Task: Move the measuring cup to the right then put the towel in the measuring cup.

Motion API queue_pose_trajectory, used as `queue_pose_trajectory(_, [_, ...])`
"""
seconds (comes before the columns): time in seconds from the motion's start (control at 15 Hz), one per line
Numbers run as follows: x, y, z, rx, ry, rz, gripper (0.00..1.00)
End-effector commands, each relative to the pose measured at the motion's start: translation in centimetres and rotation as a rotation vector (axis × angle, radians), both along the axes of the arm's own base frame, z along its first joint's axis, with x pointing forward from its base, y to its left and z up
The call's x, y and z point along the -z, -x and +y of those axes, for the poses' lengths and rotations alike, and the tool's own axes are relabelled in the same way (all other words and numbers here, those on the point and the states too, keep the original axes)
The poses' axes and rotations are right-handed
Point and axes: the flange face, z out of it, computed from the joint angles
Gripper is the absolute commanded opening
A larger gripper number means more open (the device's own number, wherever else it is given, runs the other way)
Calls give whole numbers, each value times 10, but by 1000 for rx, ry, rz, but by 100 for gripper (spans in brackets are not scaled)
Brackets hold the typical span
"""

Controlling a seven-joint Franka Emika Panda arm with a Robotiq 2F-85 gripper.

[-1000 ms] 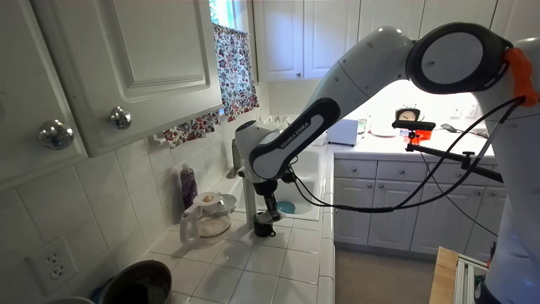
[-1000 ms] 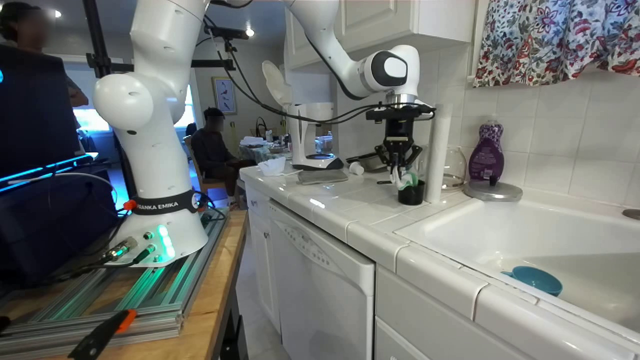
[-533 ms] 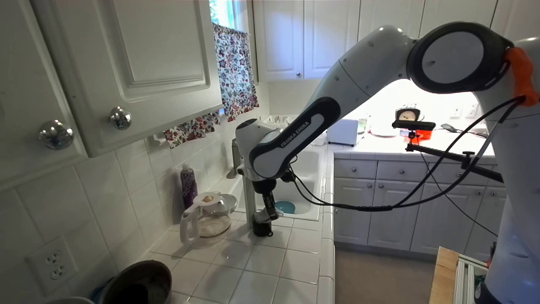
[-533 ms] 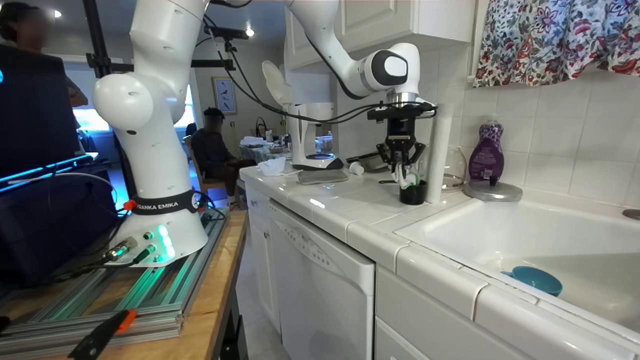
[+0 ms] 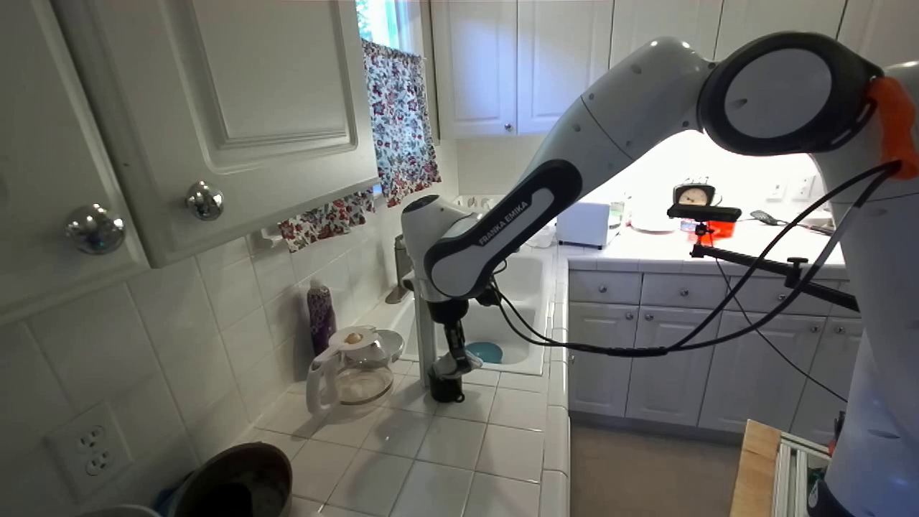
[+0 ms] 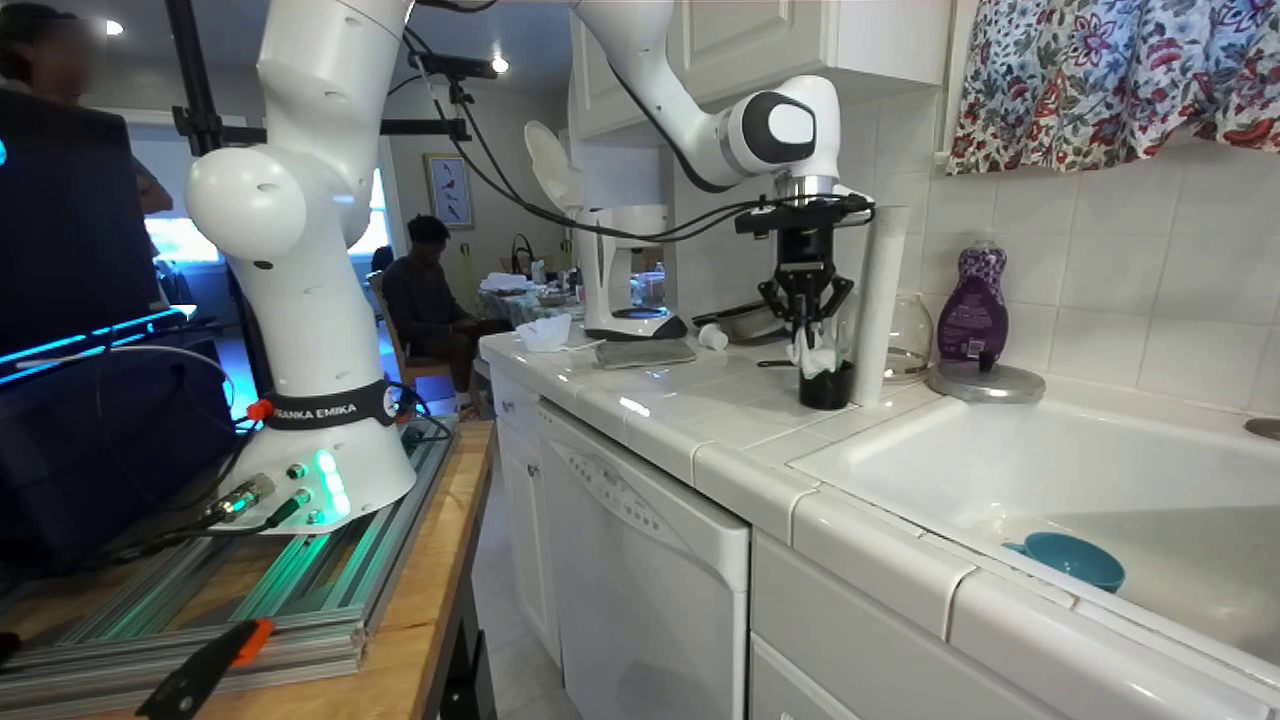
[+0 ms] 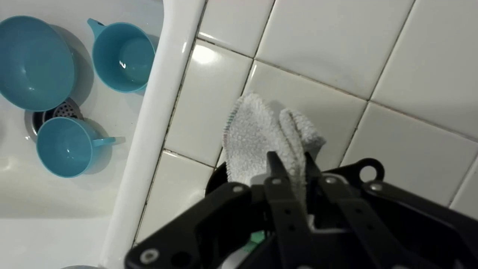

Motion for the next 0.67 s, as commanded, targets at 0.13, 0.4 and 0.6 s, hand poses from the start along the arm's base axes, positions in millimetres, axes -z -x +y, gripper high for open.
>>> queue_pose_trajectory(0.13, [-11,-2,-5,33,23,-40,3])
queue_pose_trajectory(0.4, [-1,-13,-6,7,5,-91,3])
queue_pose_trajectory(0.6, [7,-19,-2,-10,-11,-146,3])
